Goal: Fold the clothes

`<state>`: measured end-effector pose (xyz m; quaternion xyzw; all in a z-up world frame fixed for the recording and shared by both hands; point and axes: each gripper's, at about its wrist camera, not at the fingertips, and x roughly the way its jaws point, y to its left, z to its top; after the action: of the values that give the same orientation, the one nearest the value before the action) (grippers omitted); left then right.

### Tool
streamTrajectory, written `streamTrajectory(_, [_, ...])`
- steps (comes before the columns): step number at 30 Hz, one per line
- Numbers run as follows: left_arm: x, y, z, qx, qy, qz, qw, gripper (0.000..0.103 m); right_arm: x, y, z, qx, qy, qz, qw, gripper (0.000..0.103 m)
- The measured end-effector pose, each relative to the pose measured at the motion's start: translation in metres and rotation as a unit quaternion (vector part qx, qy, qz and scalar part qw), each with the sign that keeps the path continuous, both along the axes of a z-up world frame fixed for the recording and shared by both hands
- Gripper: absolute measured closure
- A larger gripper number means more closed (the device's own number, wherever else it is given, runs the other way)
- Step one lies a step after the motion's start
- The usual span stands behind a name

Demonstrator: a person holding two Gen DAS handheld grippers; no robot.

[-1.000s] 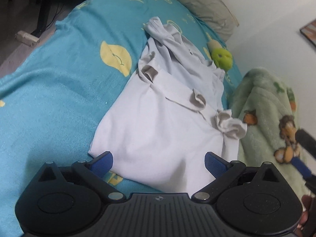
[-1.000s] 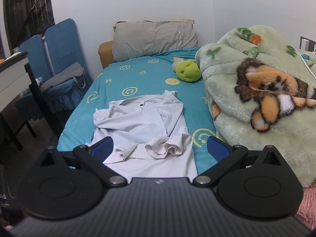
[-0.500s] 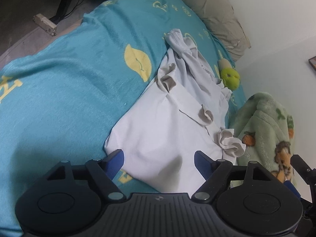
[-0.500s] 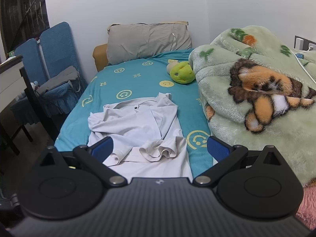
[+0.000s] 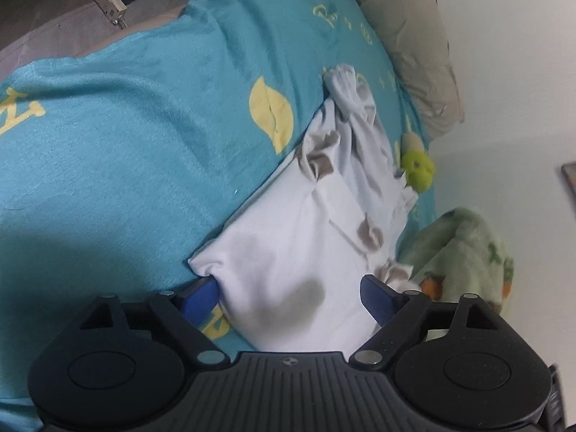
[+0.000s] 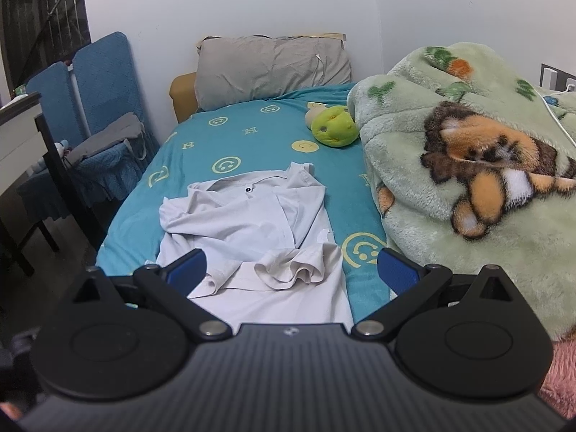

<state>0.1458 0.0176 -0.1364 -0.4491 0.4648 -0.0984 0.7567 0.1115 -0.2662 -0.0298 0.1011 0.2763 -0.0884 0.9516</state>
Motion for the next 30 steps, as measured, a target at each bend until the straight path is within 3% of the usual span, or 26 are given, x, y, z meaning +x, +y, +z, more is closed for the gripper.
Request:
streamTrajectory(6, [-0.012,0.003,0.006,-0.010,0.005,-0.007,0.9999,0.018,-0.001,-0.012,-0.003,0.030,0.011,-0.016,0.999,0.000])
streamTrajectory(8, [-0.013,0.000,0.003,0.017,0.024,-0.025,0.9993,0.020,0.000,-0.016,-0.005,0.048,0.017,-0.022,0.998,0.000])
streamTrajectory(12, [-0.011,-0.004,0.002,0.037,0.011,-0.023,0.9990,0.022,0.000,-0.023,-0.011,0.090,0.030,-0.026,0.995,0.000])
streamTrajectory(16, [-0.003,-0.004,-0.001,0.036,-0.008,0.001,0.9993,0.033,-0.005,-0.034,-0.021,0.186,0.039,-0.021,0.982,0.000])
streamTrajectory(18, [0.000,-0.002,-0.003,0.029,-0.012,0.014,0.9994,0.044,-0.007,-0.039,-0.034,0.269,0.051,-0.017,0.962,0.000])
streamTrajectory(20, [0.002,0.002,-0.007,0.021,-0.011,0.027,0.9994,0.059,-0.008,-0.043,-0.050,0.358,0.068,-0.014,0.931,0.000])
streamTrajectory(22, [0.002,0.004,-0.009,0.019,-0.014,0.037,0.9991,0.083,-0.011,-0.039,-0.071,0.423,0.095,-0.021,0.901,0.000])
streamTrajectory(25, [0.002,0.002,-0.006,0.036,-0.029,0.034,0.9984,0.090,-0.020,-0.026,-0.102,0.507,0.118,-0.038,0.853,0.000])
streamTrajectory(27, [-0.002,0.002,0.001,0.027,-0.049,0.033,0.9979,0.092,-0.024,-0.012,-0.122,0.555,0.133,-0.043,0.820,0.000])
streamTrajectory(28, [-0.005,0.003,0.005,0.021,-0.061,0.033,0.9973,0.094,-0.024,-0.005,-0.130,0.567,0.140,-0.044,0.810,0.000])
streamTrajectory(30, [-0.011,0.004,0.015,0.012,-0.089,0.035,0.9953,0.095,-0.021,0.003,-0.139,0.560,0.150,-0.049,0.813,0.000])
